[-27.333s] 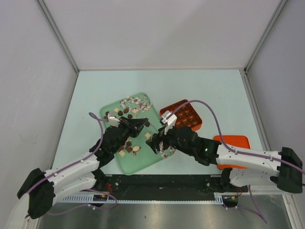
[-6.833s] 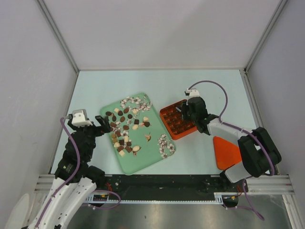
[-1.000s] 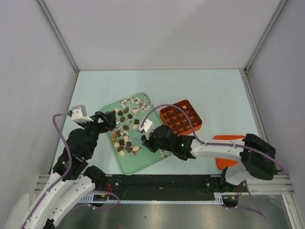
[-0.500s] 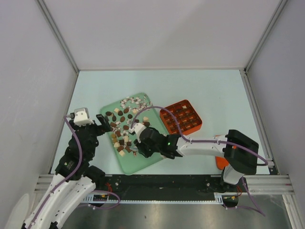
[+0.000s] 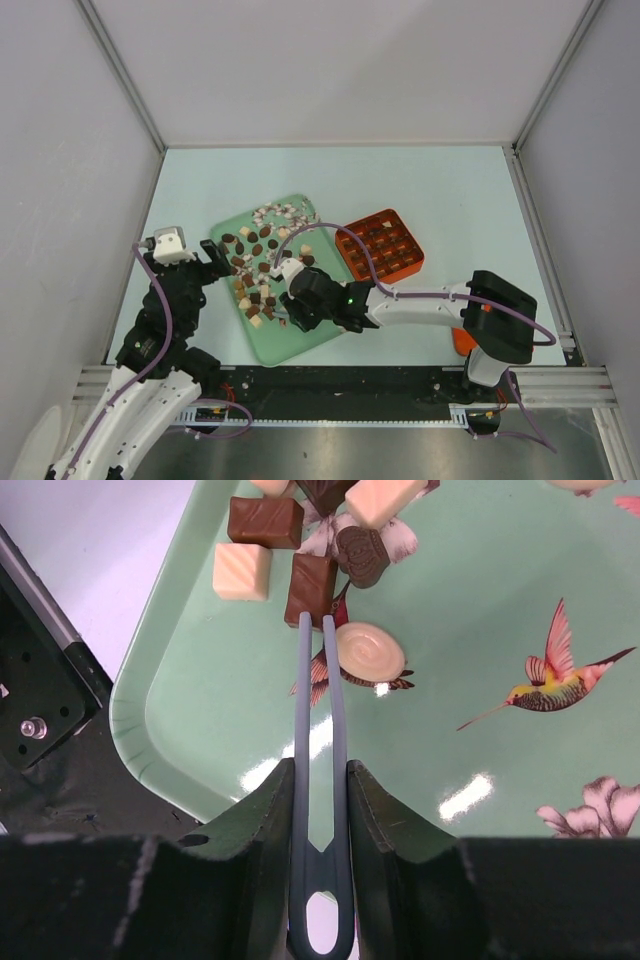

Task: Pack the chocolate
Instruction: Pick up the fake chocolate from the plate.

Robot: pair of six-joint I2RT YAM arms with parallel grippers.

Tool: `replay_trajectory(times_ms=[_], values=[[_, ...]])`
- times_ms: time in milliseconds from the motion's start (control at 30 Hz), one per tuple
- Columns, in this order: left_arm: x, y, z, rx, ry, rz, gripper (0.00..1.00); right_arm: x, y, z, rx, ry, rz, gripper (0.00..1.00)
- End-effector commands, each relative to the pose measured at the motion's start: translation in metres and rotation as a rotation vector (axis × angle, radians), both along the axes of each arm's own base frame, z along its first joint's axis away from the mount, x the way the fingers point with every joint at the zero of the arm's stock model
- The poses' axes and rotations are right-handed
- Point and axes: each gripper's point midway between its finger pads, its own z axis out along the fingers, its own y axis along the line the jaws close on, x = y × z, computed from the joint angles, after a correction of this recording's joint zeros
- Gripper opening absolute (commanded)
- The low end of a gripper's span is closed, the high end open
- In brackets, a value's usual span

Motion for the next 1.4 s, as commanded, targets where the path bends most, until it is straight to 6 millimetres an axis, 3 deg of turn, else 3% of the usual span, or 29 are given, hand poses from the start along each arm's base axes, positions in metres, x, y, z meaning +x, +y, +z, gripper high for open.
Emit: replay_trajectory(times_ms=[0,567,1367], values=[[0.001,0.001,0.002,0.019,-0.009,-0.004,0.92,0.006,0.018,0.02,0.068,-0.017,-0.022,0.31],[0.001,0.0,0.0,0.018,-0.004,-0.011,0.92,0.005,0.025,0.026,0.107,-0.014,-0.019,0.37],[0.0,0.0,0.002,0.013,-0.01,-0.014,0.92,0.002,0.033,0.009,0.045,-0.038,-0.003,0.38]])
